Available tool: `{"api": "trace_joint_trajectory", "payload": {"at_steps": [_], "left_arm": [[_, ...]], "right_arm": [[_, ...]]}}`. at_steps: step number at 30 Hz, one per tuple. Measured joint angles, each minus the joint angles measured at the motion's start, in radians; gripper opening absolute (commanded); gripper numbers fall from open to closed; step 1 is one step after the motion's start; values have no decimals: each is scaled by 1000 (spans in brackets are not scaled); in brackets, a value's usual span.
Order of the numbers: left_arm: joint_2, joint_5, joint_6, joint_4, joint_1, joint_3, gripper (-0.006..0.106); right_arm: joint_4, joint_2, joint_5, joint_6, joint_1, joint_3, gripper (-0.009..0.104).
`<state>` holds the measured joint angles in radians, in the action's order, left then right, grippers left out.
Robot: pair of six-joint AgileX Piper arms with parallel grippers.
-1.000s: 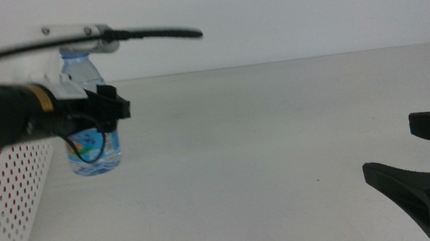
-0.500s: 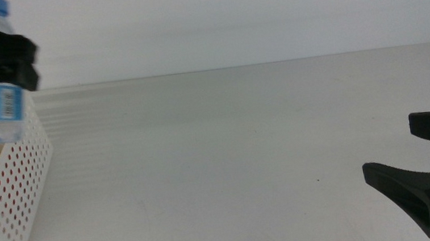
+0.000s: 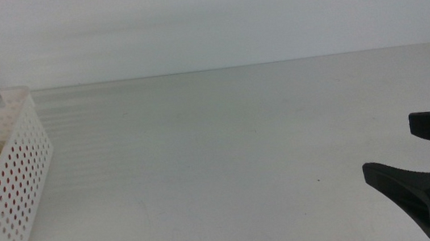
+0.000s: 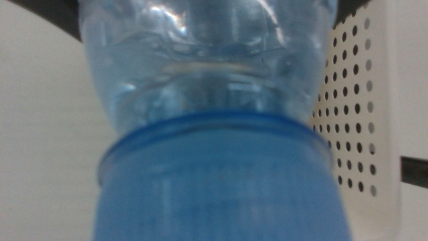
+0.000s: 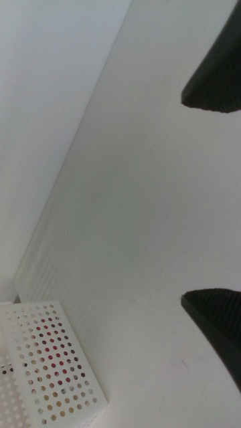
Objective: Use arms to grab the bottles and put them into the dustbin to the left of the table.
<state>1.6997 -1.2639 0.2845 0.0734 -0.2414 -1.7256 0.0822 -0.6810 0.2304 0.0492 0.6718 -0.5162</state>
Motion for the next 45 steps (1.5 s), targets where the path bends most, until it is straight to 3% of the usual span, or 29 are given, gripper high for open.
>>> {"api": "trace_joint_trajectory", "payload": {"at_steps": [25,31,39,45], "left_arm": [[227,32,28,-53,-42,95,-1],[247,39,35,-43,-42,95,23],[247,40,51,-38,-42,95,90],[230,40,54,5,-37,85,90]], "right_arm": [[0,0,0,0,0,0,74],[0,0,0,0,0,0,74],[0,0,0,0,0,0,74],[0,0,0,0,0,0,74]]}}
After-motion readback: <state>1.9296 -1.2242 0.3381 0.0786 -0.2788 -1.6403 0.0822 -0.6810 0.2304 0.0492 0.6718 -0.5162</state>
